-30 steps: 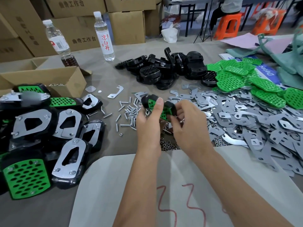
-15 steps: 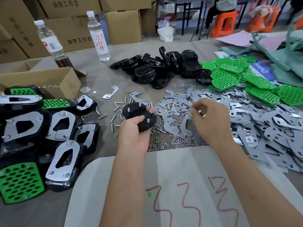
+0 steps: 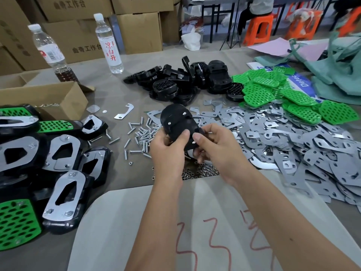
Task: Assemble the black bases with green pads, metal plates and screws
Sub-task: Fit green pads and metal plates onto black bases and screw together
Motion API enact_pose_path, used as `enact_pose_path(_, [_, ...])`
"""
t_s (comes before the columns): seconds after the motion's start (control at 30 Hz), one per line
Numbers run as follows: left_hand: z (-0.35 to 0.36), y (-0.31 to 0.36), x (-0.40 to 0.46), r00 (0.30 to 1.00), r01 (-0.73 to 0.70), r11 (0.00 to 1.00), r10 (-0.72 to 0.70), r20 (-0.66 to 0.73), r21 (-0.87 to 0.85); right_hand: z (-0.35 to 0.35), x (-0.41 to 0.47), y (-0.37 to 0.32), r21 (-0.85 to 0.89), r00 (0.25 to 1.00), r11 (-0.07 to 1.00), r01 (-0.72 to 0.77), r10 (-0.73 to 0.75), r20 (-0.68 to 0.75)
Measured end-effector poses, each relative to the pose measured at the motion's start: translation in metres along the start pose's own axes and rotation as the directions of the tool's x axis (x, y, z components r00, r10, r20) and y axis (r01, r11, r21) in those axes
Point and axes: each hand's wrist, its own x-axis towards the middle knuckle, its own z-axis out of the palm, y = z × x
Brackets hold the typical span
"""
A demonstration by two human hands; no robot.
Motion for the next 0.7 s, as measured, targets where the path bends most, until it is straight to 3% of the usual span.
enact_pose_path(0.13, [0.001,0.001,0.001,0.997,0.051,0.996,-0.054,-0.048,-0.078,-0.009,-0.001,-0.004,-0.025,1.0,1.0,0.004,-0.005,-0.017])
enact_pose_path(0.27, [0.006,-0.002,-0.002,0.995,0.095,0.995,-0.094,0.025,-0.031,-0.019,-0.007,-0.002,-0.024,0.998,1.0,-0.006,0.004,-0.067])
enact_pose_path(0.4, [0.016,-0.006,-0.01,0.993,0.092,0.994,-0.096,0.075,0.053,-0.03,-0.008,-0.001,-0.146,0.984,0.988,0.041,-0.065,-0.168])
enact_pose_path(0.7, [0.045,-0.009,-0.022,0.986,0.113,0.993,-0.111,0.128,-0.015,-0.066,-0.014,-0.013,-0.479,0.945,0.871,0.112,-0.242,-0.219])
